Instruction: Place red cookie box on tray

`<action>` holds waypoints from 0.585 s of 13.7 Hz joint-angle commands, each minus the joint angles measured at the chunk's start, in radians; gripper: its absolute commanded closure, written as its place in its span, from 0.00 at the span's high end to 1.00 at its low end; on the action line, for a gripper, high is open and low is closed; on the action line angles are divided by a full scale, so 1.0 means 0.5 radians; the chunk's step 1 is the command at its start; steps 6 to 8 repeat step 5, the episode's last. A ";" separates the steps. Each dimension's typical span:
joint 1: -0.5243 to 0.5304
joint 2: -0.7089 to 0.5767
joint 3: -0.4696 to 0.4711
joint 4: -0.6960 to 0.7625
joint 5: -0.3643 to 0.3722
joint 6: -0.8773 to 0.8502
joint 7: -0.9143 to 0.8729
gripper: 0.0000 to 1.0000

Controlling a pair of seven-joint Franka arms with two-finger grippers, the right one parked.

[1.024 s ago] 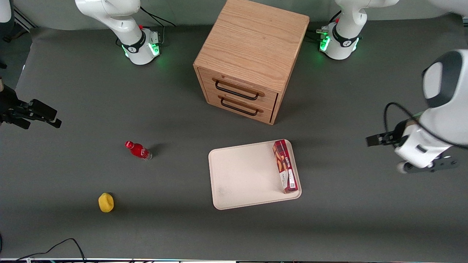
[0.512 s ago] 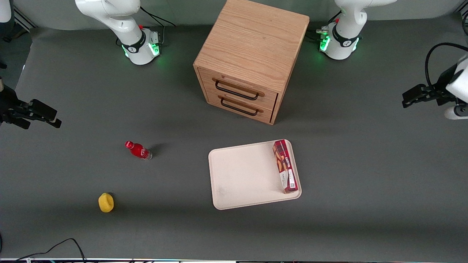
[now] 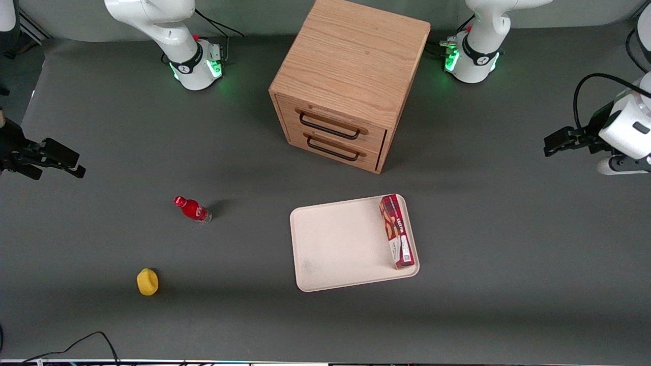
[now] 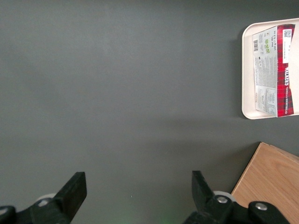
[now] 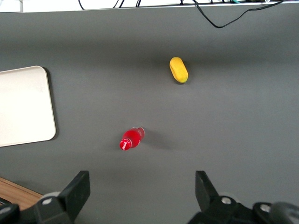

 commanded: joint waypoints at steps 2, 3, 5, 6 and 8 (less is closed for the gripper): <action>0.002 0.092 0.009 0.120 -0.011 -0.028 -0.016 1.00; 0.002 0.092 0.009 0.123 -0.008 -0.028 -0.016 1.00; -0.001 0.095 0.009 0.123 -0.008 -0.031 -0.019 1.00; -0.001 0.095 0.009 0.123 -0.008 -0.031 -0.019 1.00; -0.001 0.095 0.009 0.123 -0.008 -0.031 -0.019 1.00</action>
